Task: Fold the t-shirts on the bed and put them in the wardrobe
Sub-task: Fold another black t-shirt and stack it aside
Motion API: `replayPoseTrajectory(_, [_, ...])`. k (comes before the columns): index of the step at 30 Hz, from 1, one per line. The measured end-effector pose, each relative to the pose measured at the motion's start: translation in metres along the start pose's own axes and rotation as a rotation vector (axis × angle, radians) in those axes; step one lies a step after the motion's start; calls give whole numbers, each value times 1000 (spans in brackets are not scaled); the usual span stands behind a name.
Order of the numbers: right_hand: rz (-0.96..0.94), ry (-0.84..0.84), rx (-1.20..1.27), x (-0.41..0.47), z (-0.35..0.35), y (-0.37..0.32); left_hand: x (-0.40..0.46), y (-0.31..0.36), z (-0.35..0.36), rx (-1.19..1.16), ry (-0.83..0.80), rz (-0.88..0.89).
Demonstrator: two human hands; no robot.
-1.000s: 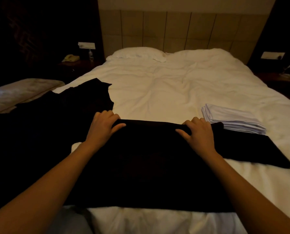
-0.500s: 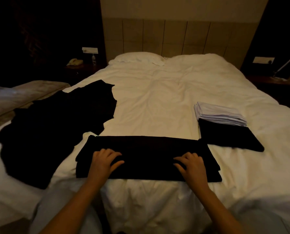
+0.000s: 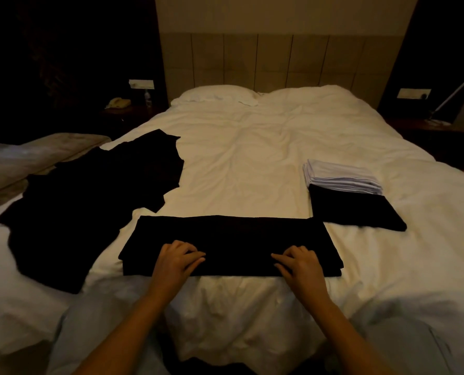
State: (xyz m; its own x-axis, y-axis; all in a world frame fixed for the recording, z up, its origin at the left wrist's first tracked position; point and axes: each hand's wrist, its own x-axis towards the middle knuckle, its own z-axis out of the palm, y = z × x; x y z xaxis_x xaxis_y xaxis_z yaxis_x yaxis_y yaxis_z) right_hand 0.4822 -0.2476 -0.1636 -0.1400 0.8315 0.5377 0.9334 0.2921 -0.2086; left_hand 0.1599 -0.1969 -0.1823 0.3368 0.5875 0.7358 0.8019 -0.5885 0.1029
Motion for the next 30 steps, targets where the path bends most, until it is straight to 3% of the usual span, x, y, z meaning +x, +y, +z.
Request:
replayPoseTrajectory(7, [26, -46, 34, -15, -5, 1, -6, 16, 9, -6, -196, 108])
replayPoseTrajectory(11, [235, 57, 49, -9, -17, 7, 15, 44, 15, -88, -285, 41])
replayPoseTrajectory(14, [462, -4, 9, -12, -21, 25, 44, 69, 24, -143, -429, 22])
replayPoseTrajectory(20, [604, -54, 97, -21, -30, 52, 100, 118, 59, -179, -638, 90])
replayPoseTrajectory(25, [724, 24, 261, -21, -31, 62, 142, 152, 97, -286, -660, -34])
replayPoseTrajectory(30, [764, -105, 256, -13, -30, 72, 175, 178, 134, -358, -729, -147])
